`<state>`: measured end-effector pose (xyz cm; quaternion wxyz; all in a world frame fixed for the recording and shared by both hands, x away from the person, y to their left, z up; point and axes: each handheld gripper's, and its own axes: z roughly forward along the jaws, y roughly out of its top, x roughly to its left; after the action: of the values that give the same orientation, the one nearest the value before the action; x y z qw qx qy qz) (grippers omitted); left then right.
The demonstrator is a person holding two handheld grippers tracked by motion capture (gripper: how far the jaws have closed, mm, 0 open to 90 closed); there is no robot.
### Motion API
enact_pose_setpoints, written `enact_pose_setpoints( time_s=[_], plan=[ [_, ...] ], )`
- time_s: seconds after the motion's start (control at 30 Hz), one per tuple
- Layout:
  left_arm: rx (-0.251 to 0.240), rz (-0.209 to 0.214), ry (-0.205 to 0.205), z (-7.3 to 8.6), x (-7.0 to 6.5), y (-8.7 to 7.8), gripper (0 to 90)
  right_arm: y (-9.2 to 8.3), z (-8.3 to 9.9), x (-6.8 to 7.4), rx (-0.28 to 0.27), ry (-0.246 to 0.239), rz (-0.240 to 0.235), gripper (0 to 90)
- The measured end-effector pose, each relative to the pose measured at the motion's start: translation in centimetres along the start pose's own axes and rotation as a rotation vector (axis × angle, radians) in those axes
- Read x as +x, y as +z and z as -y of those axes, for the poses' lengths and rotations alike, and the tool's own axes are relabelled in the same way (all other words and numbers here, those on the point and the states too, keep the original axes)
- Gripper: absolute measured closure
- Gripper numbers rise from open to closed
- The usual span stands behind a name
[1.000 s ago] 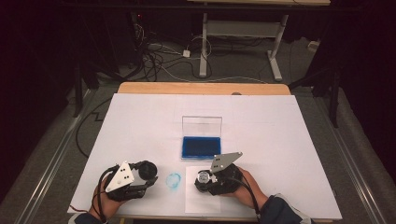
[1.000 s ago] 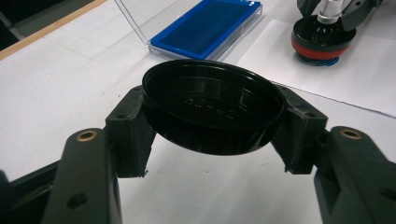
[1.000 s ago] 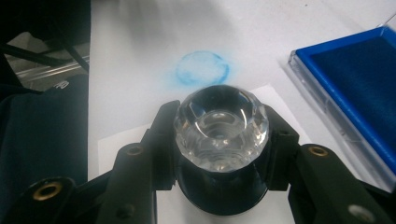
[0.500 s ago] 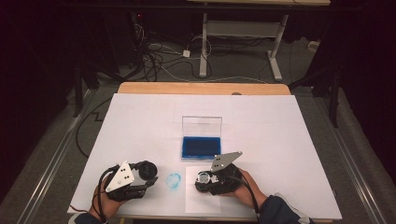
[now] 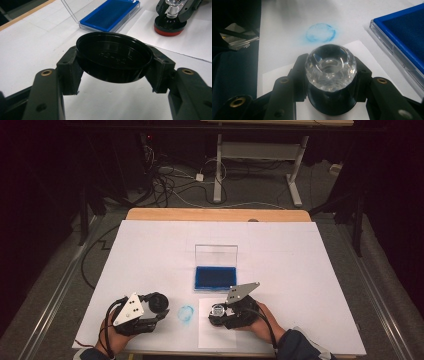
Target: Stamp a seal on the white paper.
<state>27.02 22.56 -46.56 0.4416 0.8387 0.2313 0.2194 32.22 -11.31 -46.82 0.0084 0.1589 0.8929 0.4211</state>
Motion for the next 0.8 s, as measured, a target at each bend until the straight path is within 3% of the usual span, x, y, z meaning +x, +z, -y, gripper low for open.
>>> enact_pose_setpoints(
  time_s=[0.8],
  plan=[
    [0.003, 0.002, 0.001, -0.02, 0.01, 0.05, 36.2, 0.01, -0.11, 0.06, 0.019, -0.006, 0.005, 57.4]
  ],
)
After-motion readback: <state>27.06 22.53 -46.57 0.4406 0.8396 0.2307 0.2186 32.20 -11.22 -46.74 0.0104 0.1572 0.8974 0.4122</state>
